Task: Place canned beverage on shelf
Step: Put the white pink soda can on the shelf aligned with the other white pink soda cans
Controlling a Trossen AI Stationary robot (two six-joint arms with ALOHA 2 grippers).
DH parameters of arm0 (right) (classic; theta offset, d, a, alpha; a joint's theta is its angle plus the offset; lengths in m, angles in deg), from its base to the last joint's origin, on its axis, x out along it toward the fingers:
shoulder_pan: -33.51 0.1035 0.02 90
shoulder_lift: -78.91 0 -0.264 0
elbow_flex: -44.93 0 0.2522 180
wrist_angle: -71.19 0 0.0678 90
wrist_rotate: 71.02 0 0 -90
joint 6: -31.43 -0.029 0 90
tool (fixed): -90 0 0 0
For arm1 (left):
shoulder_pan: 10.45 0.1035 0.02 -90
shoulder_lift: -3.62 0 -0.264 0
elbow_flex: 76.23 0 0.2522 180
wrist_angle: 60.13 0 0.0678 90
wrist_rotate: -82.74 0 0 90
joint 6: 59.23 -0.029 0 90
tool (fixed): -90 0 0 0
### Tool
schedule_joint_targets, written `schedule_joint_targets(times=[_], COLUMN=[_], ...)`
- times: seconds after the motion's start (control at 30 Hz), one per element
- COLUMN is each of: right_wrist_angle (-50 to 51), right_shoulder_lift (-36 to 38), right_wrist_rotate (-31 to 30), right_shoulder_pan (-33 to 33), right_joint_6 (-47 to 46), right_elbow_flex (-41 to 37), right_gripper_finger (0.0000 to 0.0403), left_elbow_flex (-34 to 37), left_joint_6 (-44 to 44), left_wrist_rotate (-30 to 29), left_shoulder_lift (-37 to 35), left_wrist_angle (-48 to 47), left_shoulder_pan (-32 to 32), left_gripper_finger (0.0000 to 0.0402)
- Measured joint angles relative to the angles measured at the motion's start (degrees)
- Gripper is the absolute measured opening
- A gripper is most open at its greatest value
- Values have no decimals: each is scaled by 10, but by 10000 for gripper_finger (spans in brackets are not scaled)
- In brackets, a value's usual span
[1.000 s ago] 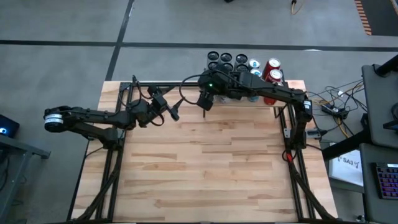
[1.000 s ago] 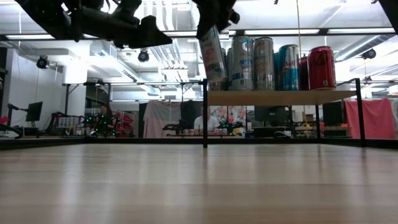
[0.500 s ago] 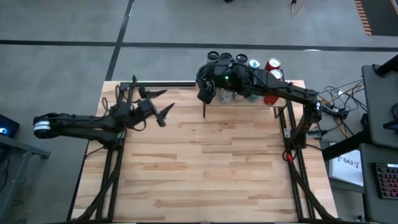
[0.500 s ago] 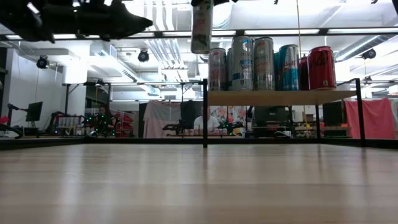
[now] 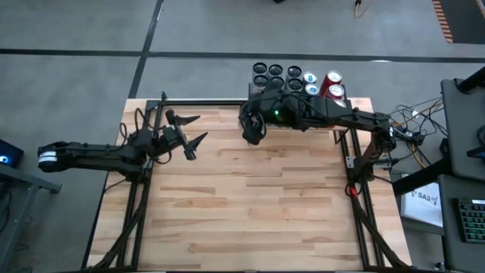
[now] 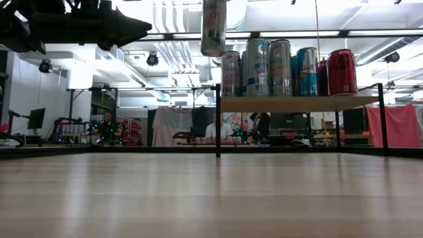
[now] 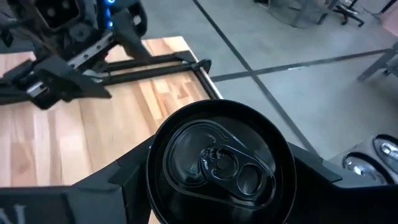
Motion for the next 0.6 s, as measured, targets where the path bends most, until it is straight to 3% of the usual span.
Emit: schedule_joint_targets(times=[0.3, 0.6], right_wrist_angle=[-8, -98], right_shoulder_lift=[8, 48], right_wrist_rotate=[-35, -62], right_shoulder_pan=[2, -3], right_joint_6=[-15, 11], right_elbow_flex=[-68, -176], right_gripper_finger=[243, 243], left_elbow_flex=[0, 0], left_joint_6=[3, 4], left_wrist_rotate=[0, 0], left_shoulder_lift=[2, 3], left_wrist_angle=[1, 18], left_shoulder_pan=[0, 0], left_gripper_finger=[291, 291])
